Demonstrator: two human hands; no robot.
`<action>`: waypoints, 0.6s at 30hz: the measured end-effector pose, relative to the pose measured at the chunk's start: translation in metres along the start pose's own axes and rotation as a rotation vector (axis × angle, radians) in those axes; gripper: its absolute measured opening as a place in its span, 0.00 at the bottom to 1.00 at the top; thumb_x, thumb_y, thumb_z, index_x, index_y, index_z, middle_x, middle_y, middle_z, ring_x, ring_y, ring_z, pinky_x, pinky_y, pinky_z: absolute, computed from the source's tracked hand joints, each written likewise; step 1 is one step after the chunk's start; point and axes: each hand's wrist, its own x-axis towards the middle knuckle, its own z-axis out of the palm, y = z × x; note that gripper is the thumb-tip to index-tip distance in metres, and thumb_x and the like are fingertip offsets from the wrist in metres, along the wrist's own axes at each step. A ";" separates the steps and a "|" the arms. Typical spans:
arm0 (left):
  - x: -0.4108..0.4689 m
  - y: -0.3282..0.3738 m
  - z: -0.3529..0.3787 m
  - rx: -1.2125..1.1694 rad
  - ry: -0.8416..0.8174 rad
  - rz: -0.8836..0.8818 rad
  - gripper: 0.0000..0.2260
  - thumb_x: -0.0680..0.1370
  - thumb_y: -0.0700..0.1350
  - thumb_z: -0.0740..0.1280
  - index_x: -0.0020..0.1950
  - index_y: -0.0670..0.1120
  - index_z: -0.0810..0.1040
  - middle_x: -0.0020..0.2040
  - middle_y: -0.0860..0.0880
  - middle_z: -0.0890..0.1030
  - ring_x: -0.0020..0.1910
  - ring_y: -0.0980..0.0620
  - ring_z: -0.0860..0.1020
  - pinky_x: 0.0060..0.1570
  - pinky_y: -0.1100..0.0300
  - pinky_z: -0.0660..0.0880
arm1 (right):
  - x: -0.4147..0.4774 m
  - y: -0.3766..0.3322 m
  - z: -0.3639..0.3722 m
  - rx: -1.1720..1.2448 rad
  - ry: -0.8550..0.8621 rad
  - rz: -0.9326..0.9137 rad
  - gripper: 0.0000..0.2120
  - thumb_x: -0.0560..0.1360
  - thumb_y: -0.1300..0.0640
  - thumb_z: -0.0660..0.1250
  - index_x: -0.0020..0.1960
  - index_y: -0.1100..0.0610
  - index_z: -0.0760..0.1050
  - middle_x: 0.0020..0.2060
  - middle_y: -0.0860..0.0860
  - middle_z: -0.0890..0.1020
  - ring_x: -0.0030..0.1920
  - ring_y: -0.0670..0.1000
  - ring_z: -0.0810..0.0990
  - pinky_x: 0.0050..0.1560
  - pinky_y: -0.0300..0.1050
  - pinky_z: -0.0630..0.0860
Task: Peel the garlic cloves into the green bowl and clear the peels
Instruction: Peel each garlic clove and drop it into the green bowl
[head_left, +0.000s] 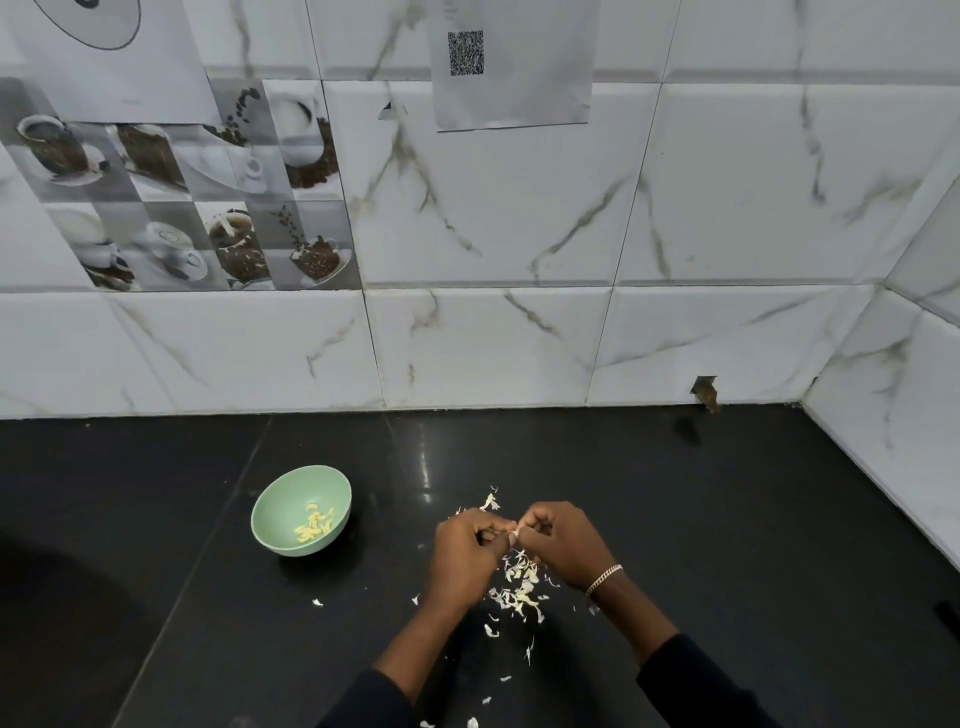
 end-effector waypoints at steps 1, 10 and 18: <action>0.000 0.000 0.000 -0.018 -0.009 -0.005 0.05 0.73 0.40 0.77 0.46 0.49 0.88 0.40 0.55 0.86 0.39 0.60 0.83 0.43 0.62 0.80 | 0.000 0.001 0.001 0.001 0.013 -0.003 0.06 0.72 0.56 0.71 0.36 0.53 0.79 0.25 0.45 0.80 0.26 0.41 0.74 0.33 0.40 0.72; 0.000 0.009 -0.002 -0.237 -0.046 -0.048 0.05 0.74 0.33 0.74 0.48 0.41 0.86 0.38 0.46 0.86 0.39 0.48 0.86 0.45 0.59 0.82 | 0.000 0.003 0.012 0.237 0.097 0.005 0.15 0.64 0.46 0.67 0.34 0.59 0.77 0.30 0.56 0.83 0.29 0.46 0.72 0.33 0.43 0.69; 0.005 0.014 -0.006 -0.304 -0.028 -0.096 0.06 0.74 0.33 0.73 0.46 0.42 0.86 0.37 0.45 0.86 0.38 0.45 0.86 0.44 0.56 0.83 | 0.001 -0.001 0.005 0.338 0.047 -0.009 0.15 0.67 0.47 0.71 0.39 0.59 0.81 0.32 0.61 0.84 0.28 0.51 0.76 0.30 0.42 0.72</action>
